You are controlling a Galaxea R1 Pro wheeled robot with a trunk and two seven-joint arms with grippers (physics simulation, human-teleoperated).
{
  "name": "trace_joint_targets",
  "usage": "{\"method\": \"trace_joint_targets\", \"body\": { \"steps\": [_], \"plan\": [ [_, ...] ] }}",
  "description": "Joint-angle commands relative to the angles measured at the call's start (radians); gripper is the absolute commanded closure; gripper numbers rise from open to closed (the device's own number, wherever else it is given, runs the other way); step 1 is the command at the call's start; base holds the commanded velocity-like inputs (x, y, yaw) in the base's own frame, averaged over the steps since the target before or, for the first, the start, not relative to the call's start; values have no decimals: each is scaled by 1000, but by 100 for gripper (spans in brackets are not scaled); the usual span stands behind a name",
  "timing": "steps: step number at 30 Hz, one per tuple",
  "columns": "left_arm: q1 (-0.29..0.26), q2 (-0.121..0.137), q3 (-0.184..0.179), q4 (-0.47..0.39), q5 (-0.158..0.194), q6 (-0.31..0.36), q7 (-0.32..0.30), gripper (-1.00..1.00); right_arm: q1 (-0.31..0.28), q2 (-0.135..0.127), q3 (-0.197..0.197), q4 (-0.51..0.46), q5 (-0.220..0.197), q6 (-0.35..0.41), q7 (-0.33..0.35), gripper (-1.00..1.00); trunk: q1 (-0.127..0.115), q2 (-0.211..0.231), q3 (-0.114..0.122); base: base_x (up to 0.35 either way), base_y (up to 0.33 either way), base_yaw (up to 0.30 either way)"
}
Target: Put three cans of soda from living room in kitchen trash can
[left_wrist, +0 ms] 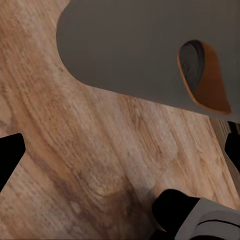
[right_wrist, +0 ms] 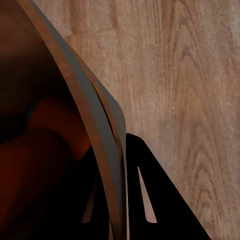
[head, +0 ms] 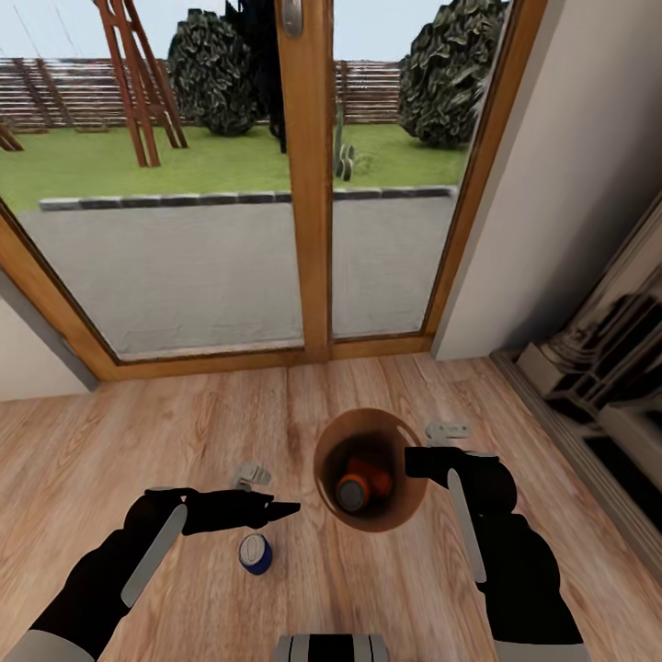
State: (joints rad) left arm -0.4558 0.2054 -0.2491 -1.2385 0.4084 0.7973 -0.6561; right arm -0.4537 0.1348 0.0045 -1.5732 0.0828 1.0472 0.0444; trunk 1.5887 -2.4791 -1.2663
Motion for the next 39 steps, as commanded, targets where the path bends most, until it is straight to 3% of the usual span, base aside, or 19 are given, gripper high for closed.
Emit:
{"method": "trace_joint_targets", "body": {
  "steps": [1,10,39],
  "plan": [
    [0,-1,0,1,0,2,0,-100,0,0,0,0,-21,0,3,100,0,0,-2,168,0,0],
    [0,-1,-1,2,0,0,1,-100,0,0,0,1,-21,0,3,100,0,0,-16,219,0,0],
    [0,4,0,-1,3,0,1,-100,0,0,-1,0,-21,0,2,100,0,0,-45,5,0,0]
  ]
}}
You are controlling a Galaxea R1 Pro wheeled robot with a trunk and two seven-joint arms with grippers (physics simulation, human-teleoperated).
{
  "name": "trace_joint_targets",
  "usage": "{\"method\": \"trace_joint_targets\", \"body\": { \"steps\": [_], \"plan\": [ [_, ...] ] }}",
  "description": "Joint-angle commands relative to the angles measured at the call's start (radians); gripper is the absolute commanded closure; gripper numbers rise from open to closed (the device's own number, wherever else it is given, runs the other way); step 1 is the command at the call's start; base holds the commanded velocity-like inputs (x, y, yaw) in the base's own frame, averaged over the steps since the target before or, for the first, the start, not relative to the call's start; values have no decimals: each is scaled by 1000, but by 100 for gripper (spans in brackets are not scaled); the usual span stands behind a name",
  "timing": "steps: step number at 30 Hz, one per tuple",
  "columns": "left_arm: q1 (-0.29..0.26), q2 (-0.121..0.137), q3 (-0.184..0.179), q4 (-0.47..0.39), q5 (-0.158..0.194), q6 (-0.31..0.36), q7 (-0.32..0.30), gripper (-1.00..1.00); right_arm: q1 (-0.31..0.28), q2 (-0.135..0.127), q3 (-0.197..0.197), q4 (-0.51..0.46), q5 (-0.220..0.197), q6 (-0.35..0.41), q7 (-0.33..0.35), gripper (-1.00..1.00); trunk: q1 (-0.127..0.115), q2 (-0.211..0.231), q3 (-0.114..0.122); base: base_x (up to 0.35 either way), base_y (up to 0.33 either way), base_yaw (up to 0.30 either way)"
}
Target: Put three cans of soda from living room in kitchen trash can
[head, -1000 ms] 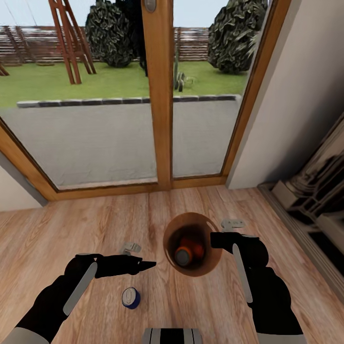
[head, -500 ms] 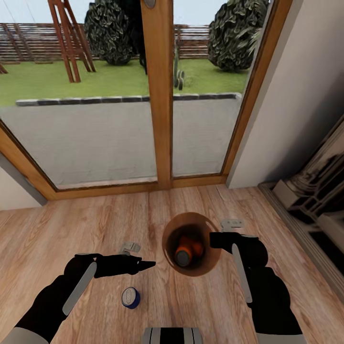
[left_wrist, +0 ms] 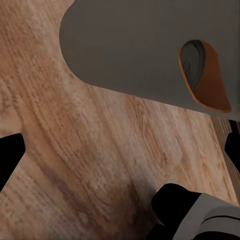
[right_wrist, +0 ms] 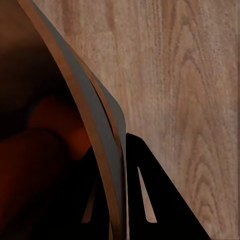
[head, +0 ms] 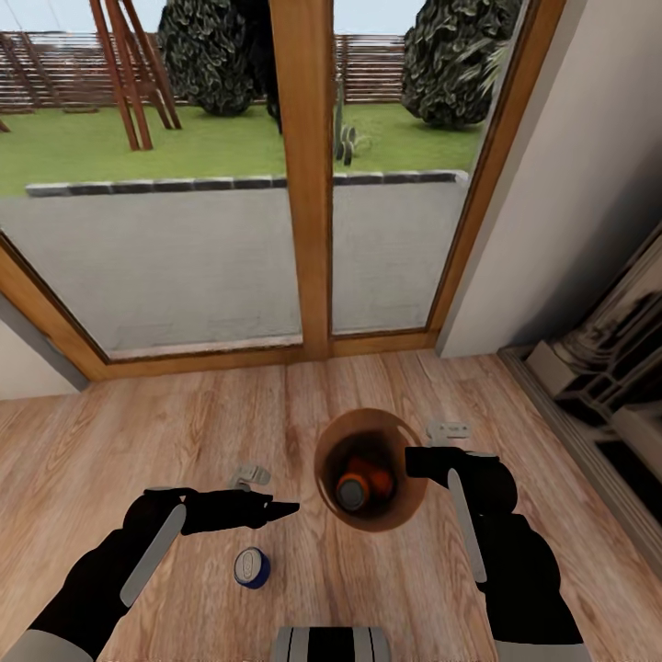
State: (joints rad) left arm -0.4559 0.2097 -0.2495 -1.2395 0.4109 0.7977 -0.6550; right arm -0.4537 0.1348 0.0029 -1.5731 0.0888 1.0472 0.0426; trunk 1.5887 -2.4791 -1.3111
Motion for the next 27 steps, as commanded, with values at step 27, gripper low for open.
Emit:
{"method": "trace_joint_targets", "body": {
  "steps": [27],
  "plan": [
    [0,6,-1,-17,6,-3,-10,-100,0,-1,-1,-1,-27,0,4,100,0,0,-44,0,0,0]
  ]
}}
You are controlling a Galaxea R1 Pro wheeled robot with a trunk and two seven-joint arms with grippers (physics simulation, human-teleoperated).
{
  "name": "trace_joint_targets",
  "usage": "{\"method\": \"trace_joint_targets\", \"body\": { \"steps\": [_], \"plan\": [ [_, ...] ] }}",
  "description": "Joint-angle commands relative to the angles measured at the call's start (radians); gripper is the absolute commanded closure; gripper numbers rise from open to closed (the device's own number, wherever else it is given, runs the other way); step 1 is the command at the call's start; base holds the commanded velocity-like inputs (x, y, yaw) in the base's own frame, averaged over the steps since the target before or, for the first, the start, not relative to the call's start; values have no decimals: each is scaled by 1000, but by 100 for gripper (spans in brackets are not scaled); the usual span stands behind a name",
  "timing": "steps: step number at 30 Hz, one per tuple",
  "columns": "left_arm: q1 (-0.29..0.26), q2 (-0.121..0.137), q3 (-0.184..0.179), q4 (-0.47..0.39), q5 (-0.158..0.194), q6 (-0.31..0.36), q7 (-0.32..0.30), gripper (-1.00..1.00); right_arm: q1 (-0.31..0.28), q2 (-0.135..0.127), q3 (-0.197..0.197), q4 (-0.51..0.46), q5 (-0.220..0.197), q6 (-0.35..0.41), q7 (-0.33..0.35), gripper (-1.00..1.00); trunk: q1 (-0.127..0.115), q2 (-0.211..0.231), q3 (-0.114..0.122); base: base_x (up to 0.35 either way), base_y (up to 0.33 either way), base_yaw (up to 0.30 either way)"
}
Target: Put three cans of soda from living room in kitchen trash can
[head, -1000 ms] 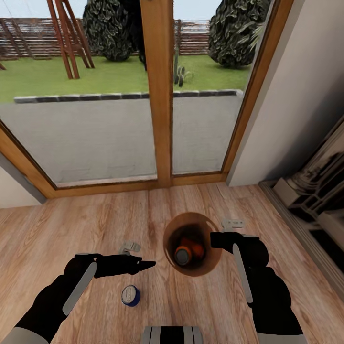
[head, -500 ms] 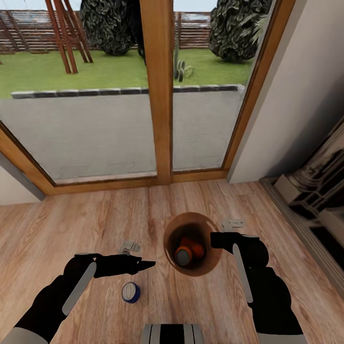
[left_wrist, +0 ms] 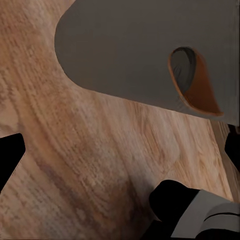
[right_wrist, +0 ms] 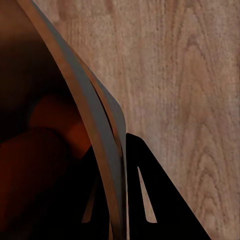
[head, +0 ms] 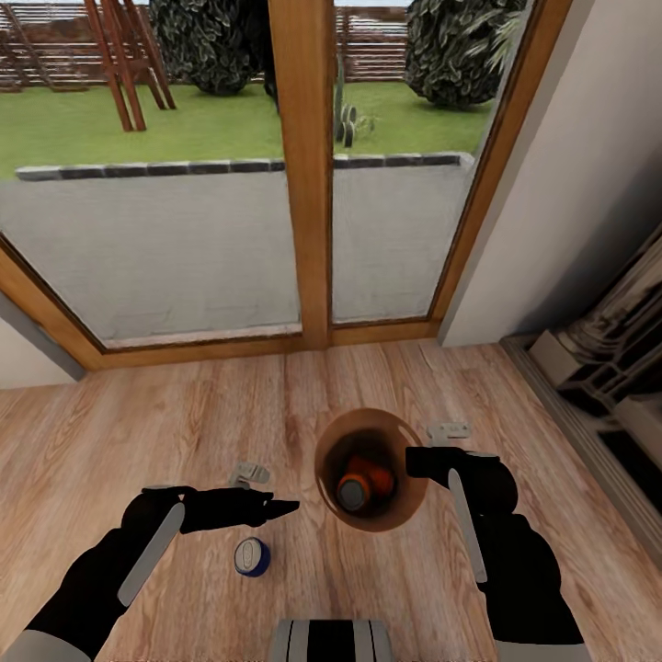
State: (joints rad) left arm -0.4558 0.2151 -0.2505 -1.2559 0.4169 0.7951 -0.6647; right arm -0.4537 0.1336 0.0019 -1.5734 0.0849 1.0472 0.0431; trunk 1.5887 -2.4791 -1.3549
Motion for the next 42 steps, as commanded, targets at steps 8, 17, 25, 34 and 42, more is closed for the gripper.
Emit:
{"method": "trace_joint_targets", "body": {
  "steps": [8,17,25,34,42],
  "plan": [
    [0,71,2,-25,4,-3,-75,-100,0,0,0,0,-23,0,6,100,0,0,-13,0,0,0],
    [0,132,49,-5,1,-3,-73,-100,0,-3,0,0,-23,0,6,100,0,0,-27,0,0,0],
    [0,152,50,62,-1,-5,-57,-100,0,-7,-3,0,-23,0,6,100,0,0,-37,0,0,0],
    [0,161,50,84,-1,-5,-56,-100,0,-9,-2,0,-23,0,6,100,0,0,-39,0,0,38],
    [0,161,50,84,-1,-5,-56,-100,0,-9,-3,0,-23,0,5,100,0,0,-42,0,0,211]
  ]
}}
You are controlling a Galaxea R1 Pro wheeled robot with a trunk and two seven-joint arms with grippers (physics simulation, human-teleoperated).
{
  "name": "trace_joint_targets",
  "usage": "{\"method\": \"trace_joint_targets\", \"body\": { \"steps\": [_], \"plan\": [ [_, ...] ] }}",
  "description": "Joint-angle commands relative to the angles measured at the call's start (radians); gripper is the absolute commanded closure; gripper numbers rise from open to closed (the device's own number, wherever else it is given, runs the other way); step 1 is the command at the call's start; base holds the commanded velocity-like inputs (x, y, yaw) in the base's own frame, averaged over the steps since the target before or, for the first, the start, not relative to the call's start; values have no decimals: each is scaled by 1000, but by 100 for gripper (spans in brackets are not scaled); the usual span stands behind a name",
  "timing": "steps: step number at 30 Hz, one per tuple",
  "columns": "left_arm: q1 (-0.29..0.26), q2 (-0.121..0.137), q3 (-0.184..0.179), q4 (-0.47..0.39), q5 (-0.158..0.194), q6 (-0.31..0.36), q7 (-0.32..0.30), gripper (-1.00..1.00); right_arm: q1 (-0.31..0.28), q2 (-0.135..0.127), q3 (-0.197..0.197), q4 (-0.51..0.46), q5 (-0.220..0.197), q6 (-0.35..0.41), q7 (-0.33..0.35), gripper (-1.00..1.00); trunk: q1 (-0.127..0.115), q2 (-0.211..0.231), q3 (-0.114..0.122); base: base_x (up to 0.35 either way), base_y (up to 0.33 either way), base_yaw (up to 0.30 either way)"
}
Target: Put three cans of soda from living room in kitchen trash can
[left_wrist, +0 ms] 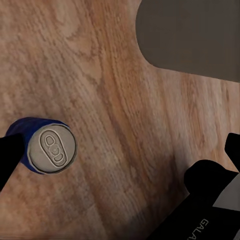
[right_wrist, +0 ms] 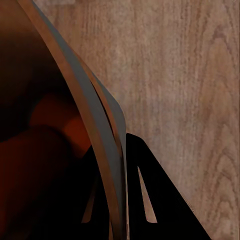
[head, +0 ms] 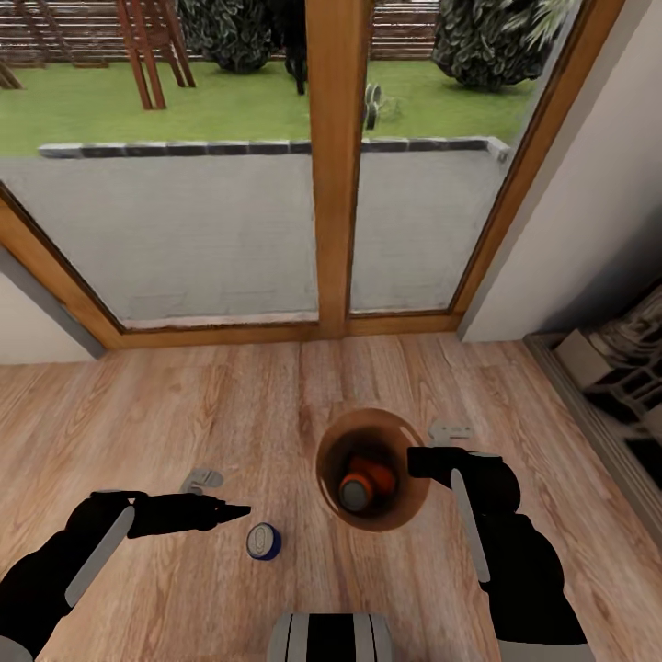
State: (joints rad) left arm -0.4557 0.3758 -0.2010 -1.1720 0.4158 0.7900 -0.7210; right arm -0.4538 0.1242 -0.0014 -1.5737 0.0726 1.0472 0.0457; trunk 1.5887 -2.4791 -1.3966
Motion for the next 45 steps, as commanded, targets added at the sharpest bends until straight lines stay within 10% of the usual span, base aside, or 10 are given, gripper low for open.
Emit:
{"method": "trace_joint_targets", "body": {
  "steps": [1,45],
  "plan": [
    [0,0,0,0,0,0,0,-100,0,0,0,0,-11,0,3,100,0,0,0,0,0,66],
    [0,-3,0,-3,1,0,2,-100,0,0,-28,0,-11,0,3,100,0,0,-34,0,0,-16]
  ]
}}
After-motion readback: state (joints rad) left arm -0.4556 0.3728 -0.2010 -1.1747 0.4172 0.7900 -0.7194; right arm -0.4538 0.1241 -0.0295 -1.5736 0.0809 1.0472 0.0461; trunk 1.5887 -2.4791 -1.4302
